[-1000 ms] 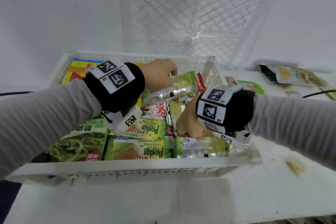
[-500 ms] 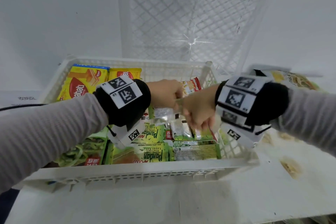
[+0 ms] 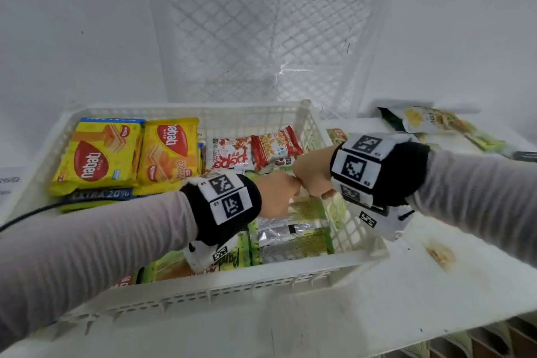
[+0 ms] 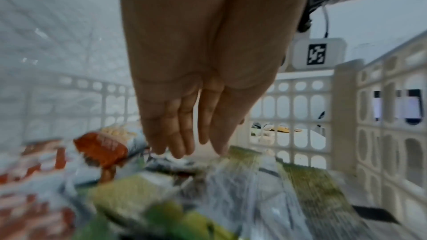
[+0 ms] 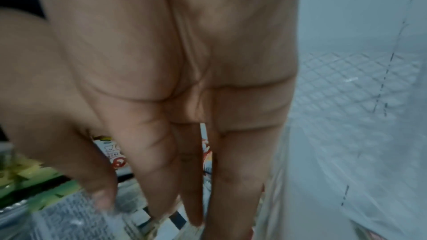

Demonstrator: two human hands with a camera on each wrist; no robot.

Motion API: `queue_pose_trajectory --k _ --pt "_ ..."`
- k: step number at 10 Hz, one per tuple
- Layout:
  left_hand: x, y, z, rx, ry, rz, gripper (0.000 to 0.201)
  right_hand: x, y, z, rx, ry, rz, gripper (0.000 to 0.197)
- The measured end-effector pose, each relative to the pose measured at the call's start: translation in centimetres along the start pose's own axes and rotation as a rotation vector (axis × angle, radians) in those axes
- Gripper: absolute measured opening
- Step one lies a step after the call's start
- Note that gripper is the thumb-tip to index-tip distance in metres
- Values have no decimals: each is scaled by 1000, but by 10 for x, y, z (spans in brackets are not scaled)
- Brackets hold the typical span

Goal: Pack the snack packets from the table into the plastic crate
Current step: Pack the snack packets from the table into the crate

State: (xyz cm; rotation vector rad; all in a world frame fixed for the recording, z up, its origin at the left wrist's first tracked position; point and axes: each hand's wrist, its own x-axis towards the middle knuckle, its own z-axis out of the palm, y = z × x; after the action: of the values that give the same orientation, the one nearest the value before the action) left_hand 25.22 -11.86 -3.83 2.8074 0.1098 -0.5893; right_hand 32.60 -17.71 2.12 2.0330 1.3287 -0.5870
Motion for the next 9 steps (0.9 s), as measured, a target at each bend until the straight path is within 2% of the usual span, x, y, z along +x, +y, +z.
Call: queue_pose_trajectory --k 1,2,3,4,5,6,7,8,9 --pt "-12 -2 -2 146 37 28 33 5 -1 7 31 16 -75 16" --pt "-27 -4 -3 164 -126 108 43 13 -7 17 3 -161 -130 30" --pt "-32 2 4 409 -273 117 61 17 -8 31 -28 -149 -197 39" --pt "-33 5 14 566 -337 43 61 15 -18 36 -105 -156 -175 49" --pt "-37 3 23 592 -322 22 58 19 -19 38 -191 -267 -210 64" --pt "-36 1 23 544 -427 5 64 19 -20 35 -167 -313 -226 71" --pt "-35 -3 10 373 -430 5 54 21 -17 23 -111 -289 -199 61" --pt "-38 -13 -13 75 -234 38 38 12 -5 1 -75 -112 -168 40" --pt "-37 -29 -39 -196 16 27 25 24 19 -33 343 147 -62 34"
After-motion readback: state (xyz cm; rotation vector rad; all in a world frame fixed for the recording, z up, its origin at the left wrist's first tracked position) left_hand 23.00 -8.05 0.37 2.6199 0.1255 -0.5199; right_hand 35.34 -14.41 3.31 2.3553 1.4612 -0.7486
